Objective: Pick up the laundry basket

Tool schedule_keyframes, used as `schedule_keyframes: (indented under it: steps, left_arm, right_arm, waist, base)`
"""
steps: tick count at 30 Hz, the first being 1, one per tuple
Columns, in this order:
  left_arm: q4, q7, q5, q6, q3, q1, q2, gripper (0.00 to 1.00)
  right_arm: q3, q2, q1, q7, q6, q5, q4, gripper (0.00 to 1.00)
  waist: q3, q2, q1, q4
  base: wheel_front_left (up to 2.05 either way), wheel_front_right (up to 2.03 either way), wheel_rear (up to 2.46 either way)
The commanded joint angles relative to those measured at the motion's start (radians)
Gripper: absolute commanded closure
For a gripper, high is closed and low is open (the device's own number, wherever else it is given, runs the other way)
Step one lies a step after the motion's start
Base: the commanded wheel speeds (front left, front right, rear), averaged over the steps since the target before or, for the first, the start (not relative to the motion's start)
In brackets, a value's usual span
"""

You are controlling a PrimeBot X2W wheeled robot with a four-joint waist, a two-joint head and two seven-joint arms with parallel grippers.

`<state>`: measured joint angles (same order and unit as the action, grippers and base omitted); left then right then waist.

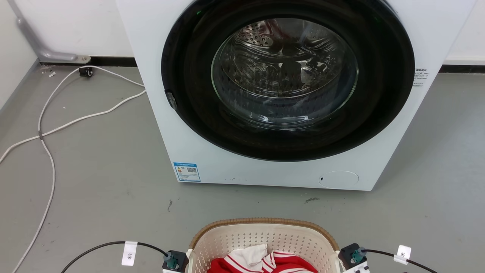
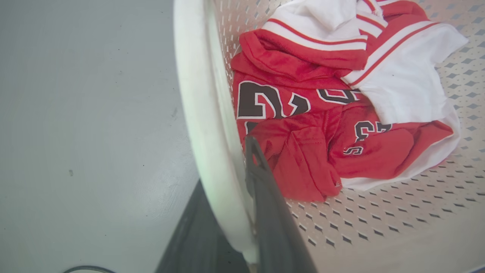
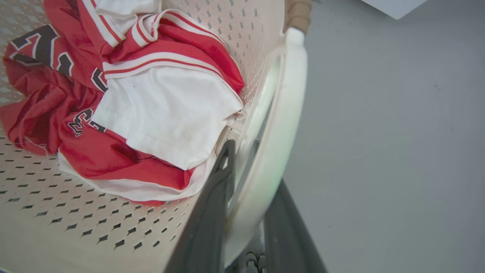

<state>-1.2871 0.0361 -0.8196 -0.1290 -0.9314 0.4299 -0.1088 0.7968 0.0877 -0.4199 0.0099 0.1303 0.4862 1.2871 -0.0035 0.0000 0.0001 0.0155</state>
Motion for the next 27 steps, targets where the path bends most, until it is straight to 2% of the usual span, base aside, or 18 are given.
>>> schedule_keyframes:
  steps: [1, 27]
  left_arm:
    - [-0.001, -0.011, -0.001, -0.001, -0.006, 0.018, -0.009, 1.0]
    - [-0.002, -0.015, -0.031, -0.001, -0.035, 0.025, -0.011, 1.0]
  right_arm:
    - [0.009, 0.01, -0.007, 0.002, 0.001, 0.0, 0.003, 1.0]
    - [0.02, 0.012, -0.01, 0.005, 0.001, 0.008, 0.003, 1.0]
  waist:
    - [-0.001, 0.0, -0.0001, 0.0]
    - [0.0, 0.0, -0.0001, 0.0]
  base:
    - [0.0, 0.0, 0.0]
    - [0.0, 0.0, 0.0]
